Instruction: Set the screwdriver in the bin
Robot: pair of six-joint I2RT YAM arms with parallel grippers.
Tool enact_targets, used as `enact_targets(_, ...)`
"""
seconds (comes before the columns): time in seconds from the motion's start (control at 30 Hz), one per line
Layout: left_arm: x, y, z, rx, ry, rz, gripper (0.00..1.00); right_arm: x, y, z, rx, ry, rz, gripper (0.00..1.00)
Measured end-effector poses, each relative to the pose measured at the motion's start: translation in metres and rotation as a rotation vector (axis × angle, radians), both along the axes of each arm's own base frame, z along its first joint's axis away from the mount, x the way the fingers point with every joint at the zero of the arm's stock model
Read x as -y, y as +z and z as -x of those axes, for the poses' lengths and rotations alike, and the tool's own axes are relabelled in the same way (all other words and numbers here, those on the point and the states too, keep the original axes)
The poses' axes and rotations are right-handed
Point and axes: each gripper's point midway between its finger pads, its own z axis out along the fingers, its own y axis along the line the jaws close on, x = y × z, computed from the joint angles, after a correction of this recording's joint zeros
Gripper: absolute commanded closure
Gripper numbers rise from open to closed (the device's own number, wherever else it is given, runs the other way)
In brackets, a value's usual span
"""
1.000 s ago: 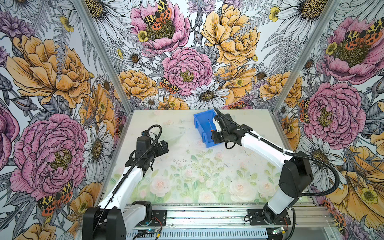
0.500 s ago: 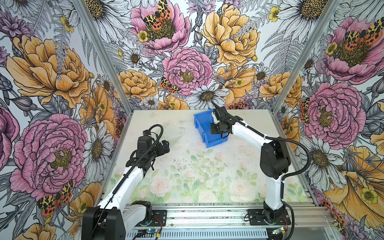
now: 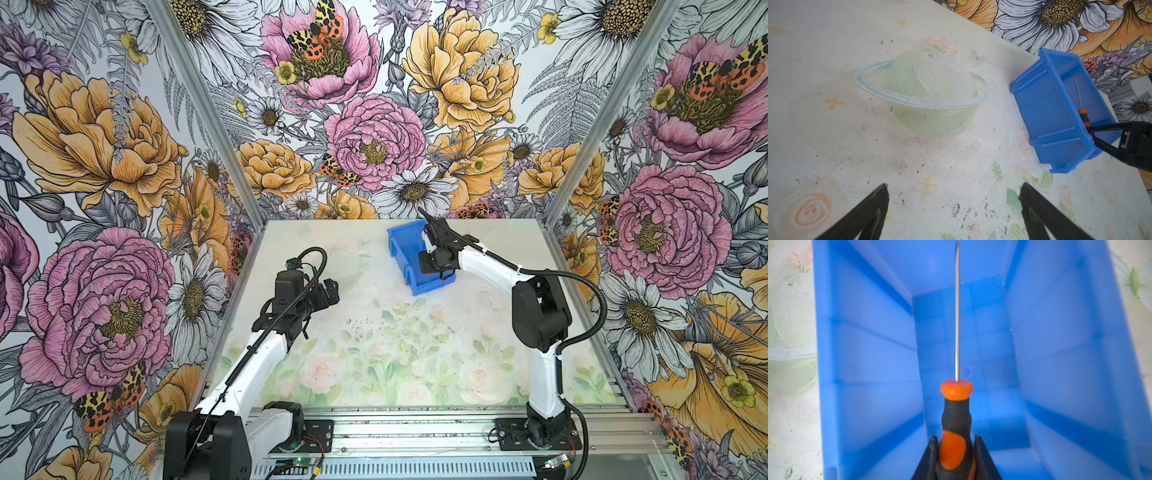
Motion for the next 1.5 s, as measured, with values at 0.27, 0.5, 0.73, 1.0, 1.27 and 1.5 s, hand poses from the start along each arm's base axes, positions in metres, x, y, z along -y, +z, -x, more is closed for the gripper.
enact_targets(0.27,0.004,0.004,0.001,0.011,-0.017,0.008,0.01,-0.001,0.003,-0.002,0.007,0.0,-0.002,0.69)
enact_targets(0.5,0.033,0.024,0.004,0.078,-0.141,0.064,0.01,-0.001,0.005,-0.003,0.015,-0.002,0.002,0.66)
enact_targets(0.73,0.066,0.045,0.013,0.153,-0.302,0.106,0.01,-0.002,0.005,-0.002,0.021,-0.003,0.012,0.63)
enact_targets(1.0,0.07,0.051,0.017,0.176,-0.338,0.094,0.01,-0.003,0.017,-0.002,0.047,-0.006,0.011,0.48)
enact_targets(1.27,0.066,0.059,0.02,0.211,-0.334,0.073,0.01,0.007,0.059,0.016,0.127,-0.007,0.017,0.25)
enact_targets(1.5,0.037,0.053,0.014,0.215,-0.194,-0.012,0.01,0.033,0.085,0.039,0.192,-0.042,0.056,0.01)
